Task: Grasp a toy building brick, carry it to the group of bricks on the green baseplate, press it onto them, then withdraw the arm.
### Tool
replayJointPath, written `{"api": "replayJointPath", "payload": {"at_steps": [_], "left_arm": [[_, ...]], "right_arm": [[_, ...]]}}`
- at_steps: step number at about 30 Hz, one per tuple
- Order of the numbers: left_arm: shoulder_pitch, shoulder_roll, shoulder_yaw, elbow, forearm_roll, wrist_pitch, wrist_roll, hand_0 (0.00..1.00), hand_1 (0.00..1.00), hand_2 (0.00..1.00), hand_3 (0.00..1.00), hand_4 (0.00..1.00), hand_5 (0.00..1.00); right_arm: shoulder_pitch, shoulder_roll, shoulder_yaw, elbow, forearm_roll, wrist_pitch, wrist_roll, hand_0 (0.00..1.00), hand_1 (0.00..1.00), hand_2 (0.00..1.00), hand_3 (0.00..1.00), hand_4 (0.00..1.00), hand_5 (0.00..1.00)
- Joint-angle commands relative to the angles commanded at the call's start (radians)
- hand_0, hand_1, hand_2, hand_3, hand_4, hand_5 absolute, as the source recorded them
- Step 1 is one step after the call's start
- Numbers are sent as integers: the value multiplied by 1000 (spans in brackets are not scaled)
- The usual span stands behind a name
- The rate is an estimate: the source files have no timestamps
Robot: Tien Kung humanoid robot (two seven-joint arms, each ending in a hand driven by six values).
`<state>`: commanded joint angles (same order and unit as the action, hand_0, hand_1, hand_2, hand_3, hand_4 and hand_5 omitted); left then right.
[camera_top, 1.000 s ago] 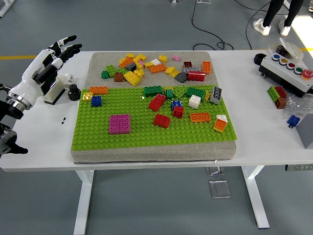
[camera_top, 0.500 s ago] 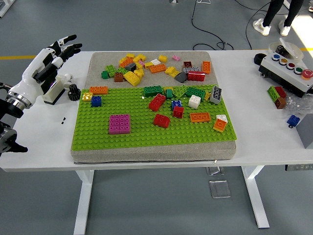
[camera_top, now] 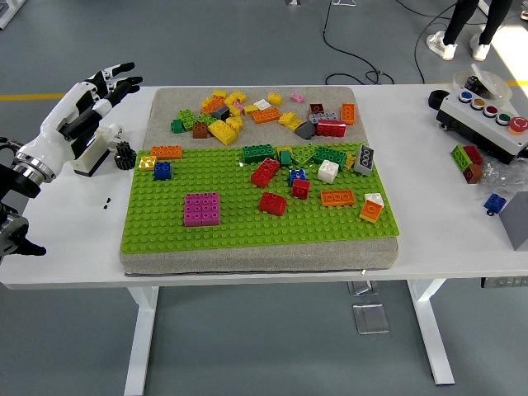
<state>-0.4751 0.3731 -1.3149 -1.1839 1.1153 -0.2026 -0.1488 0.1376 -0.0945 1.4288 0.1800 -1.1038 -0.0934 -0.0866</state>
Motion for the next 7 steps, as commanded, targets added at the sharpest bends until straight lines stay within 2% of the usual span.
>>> {"api": "replayJointPath", "payload": {"at_steps": [1,2,7], "left_arm": [[0,0,0,0,1,-1,0,998,891,867,921,998,719],[0,1,0,-1,6,0,-1,998,909,893,930,998,662],[-1,3,0,-1,20,-4,-1,998,909,893,930,998,662]], "right_arm": [[0,0,0,0,0,0,0,758,687,735,646,899,473],[0,0,-1,0,-1,0,0,758,687,735,645,898,474],[1,-1,-4,0,-1,0,-2,758,687,735,645,898,474]]}}
